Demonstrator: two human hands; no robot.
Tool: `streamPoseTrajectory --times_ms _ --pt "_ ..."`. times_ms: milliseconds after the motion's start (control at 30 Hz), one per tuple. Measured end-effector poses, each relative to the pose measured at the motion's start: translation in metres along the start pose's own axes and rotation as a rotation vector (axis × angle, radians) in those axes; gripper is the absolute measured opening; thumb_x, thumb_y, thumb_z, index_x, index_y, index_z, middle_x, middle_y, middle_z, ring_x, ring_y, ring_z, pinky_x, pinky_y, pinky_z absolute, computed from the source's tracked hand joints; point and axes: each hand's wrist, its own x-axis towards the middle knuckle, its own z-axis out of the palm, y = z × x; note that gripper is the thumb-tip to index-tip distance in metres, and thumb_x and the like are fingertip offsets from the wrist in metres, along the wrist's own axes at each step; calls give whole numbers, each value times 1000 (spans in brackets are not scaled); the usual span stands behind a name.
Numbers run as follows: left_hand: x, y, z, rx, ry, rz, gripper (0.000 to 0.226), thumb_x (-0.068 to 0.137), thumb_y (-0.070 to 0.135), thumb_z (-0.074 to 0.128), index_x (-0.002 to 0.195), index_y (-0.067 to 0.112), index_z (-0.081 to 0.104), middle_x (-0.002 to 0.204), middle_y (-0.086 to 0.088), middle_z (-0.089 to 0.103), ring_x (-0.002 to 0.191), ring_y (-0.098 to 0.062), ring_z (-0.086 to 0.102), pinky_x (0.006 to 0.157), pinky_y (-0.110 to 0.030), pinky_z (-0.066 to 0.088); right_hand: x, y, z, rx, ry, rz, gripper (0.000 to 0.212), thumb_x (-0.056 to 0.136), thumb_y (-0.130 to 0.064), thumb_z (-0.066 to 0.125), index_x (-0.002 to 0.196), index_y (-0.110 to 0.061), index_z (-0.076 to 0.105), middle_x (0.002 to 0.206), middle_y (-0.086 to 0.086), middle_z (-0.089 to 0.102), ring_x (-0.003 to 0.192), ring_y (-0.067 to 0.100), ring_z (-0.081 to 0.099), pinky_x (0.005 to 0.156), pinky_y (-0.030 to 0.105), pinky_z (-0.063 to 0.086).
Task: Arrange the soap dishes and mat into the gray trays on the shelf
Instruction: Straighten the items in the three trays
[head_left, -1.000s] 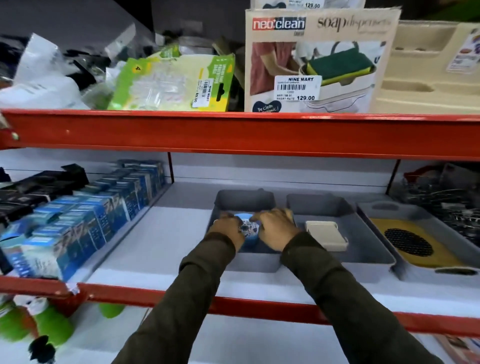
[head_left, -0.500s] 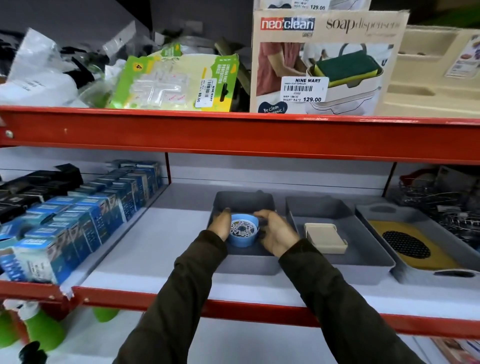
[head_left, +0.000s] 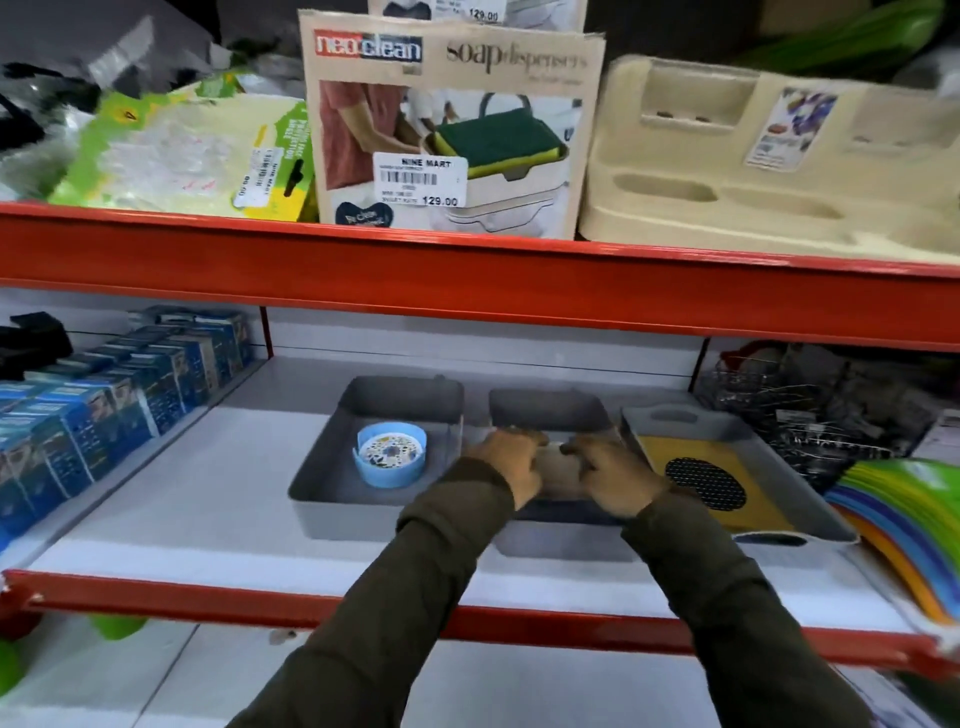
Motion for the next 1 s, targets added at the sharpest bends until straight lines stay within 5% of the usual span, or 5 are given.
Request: streamPoseTrajectory --times_ms 233,500,667,833,1000 --pt "10 34 27 22 -49 -260 41 97 26 45 134 9 54 137 -15 57 124 -32 56 106 -35 43 0 10 11 59 -28 34 32 98 -25 44 118 -10 64 121 9 67 109 28 63 97 33 48" --pt "28 28 38 -716 52 -509 50 103 32 25 140 2 43 143 -22 48 128 -34 48 112 -36 35 10 19 4 707 -51 285 37 91 -6 43 128 -5 47 126 19 56 113 31 54 96 37 44" --pt "30 19 43 -837 83 -501 63 89 48 34 135 9 49 139 -21 53 122 -35 52 113 -46 37 8 22 3 763 -79 243 44 91 -7 45 135 -7 44 130 12 53 121 31 50 103 36 42" --pt "23 51 38 -556 224 -292 59 98 31 49 152 19 27 155 -8 37 141 -27 38 116 -33 29 -21 47 -32 751 268 -84 60 96 -6 48 151 -22 29 149 -3 37 142 15 33 115 28 28" --pt "47 109 48 -245 -41 44 63 89 39 61 146 25 38 148 -6 47 136 -28 44 119 -40 28 -44 132 -91 220 -9 -48 61 79 -11 74 133 -27 52 135 1 59 127 21 55 103 23 46"
